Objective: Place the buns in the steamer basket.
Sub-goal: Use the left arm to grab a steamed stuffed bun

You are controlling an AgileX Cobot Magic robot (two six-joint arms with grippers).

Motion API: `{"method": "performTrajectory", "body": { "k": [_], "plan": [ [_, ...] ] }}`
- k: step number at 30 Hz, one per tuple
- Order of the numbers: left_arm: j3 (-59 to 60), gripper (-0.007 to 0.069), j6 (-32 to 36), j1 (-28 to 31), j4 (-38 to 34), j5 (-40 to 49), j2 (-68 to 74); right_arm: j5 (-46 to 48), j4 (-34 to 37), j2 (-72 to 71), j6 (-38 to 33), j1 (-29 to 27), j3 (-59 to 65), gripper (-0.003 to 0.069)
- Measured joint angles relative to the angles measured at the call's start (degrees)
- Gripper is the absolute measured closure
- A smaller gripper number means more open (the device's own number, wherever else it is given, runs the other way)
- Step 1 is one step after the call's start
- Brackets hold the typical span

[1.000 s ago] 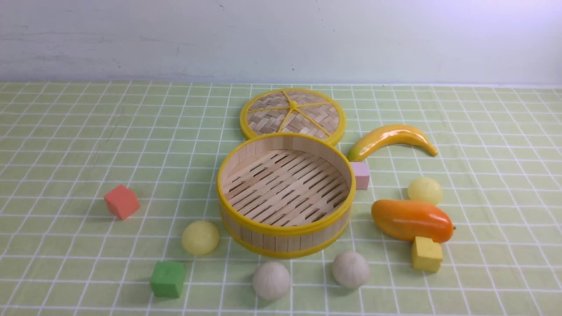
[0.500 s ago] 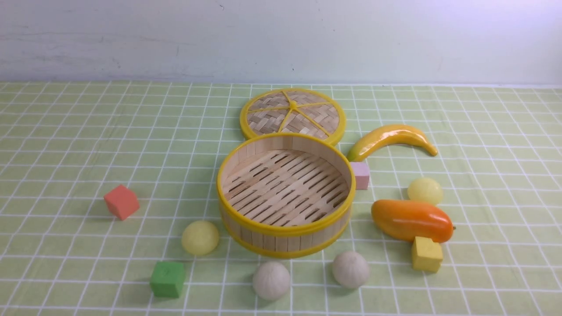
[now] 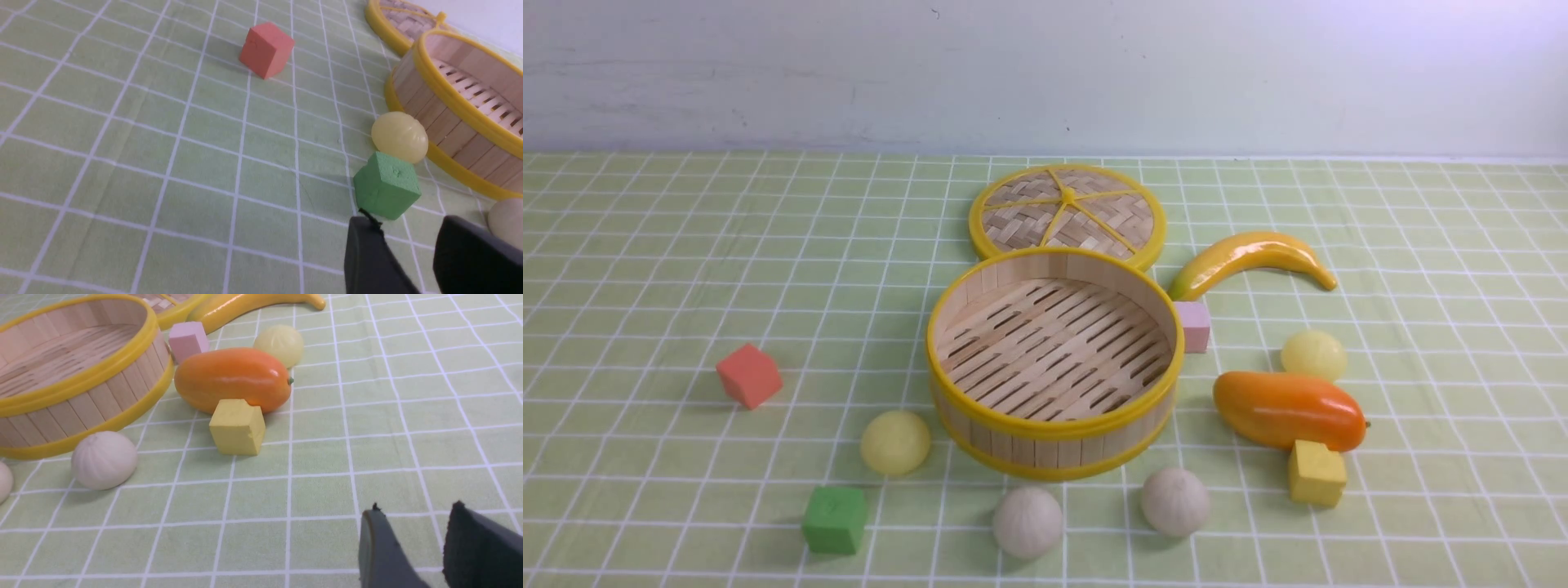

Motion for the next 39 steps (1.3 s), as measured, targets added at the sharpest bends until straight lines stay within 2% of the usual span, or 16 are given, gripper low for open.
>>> {"method": "performTrajectory", "body": {
  "k": [39],
  "plan": [
    [0.0, 0.0386, 0.05, 0.0, 0.12, -1.26, 0.0, 0.0, 0.0, 0.0, 0.0, 0.0, 0.0, 0.042]
  ]
}}
